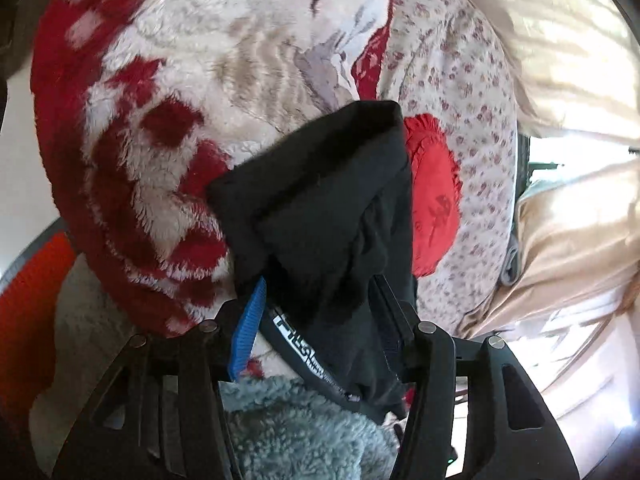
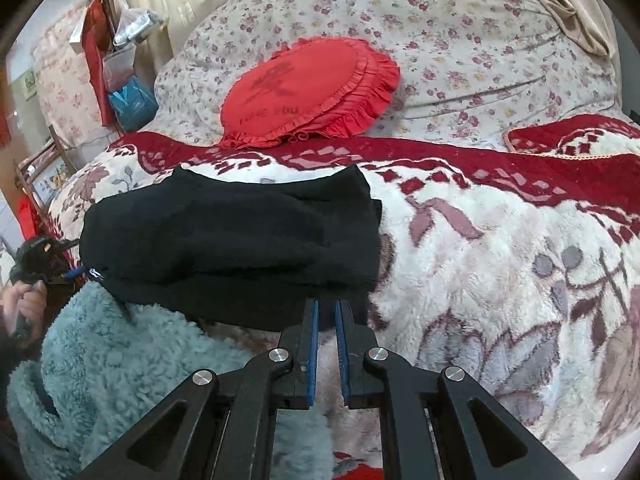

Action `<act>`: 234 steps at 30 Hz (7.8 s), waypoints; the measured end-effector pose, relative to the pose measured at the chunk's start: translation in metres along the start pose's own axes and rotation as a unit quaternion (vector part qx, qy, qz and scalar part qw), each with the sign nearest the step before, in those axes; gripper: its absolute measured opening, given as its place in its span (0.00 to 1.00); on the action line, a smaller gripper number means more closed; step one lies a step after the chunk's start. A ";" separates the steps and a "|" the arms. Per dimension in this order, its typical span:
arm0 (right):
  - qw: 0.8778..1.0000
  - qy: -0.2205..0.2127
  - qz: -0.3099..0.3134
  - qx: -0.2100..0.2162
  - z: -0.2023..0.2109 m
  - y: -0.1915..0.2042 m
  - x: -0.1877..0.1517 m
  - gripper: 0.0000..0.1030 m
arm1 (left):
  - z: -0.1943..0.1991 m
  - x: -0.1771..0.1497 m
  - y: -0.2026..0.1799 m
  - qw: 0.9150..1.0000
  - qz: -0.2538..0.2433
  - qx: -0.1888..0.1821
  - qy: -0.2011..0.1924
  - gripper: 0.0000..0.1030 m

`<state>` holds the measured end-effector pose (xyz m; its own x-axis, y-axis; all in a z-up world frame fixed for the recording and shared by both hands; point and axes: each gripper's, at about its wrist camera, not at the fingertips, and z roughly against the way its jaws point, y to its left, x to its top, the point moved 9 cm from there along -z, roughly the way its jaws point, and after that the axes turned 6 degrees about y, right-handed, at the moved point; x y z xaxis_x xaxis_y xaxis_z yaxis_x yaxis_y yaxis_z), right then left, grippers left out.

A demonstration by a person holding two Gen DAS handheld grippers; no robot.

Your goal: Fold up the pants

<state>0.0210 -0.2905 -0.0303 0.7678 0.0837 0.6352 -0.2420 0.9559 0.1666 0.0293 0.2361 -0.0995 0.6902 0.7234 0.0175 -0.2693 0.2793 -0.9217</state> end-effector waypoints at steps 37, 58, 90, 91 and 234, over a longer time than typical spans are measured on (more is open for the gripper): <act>0.854 -0.013 -0.443 0.273 -0.027 -0.070 -0.020 0.32 | 0.009 0.008 -0.003 0.993 -0.090 0.070 -0.037 0.08; 0.978 0.014 -0.140 0.151 -0.080 -0.053 0.069 0.14 | -0.012 -0.049 -0.070 0.874 -0.378 0.281 -0.122 0.36; 0.951 0.092 -0.072 0.285 -0.128 0.158 0.168 0.07 | -0.055 -0.051 -0.032 0.880 -0.356 0.306 -0.068 0.53; 0.947 0.107 -0.055 0.299 -0.119 0.162 0.157 0.10 | -0.055 -0.051 -0.031 0.880 -0.357 0.305 -0.068 0.53; 0.985 0.137 0.013 0.106 -0.155 0.133 0.119 0.30 | -0.191 -0.099 -0.130 0.913 -0.358 0.185 0.065 0.20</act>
<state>0.1722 -0.1100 -0.0492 0.8843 0.2078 0.4182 -0.3592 0.8750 0.3247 0.1239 0.0075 -0.0548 0.8460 0.1970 0.4954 0.0905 0.8626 -0.4976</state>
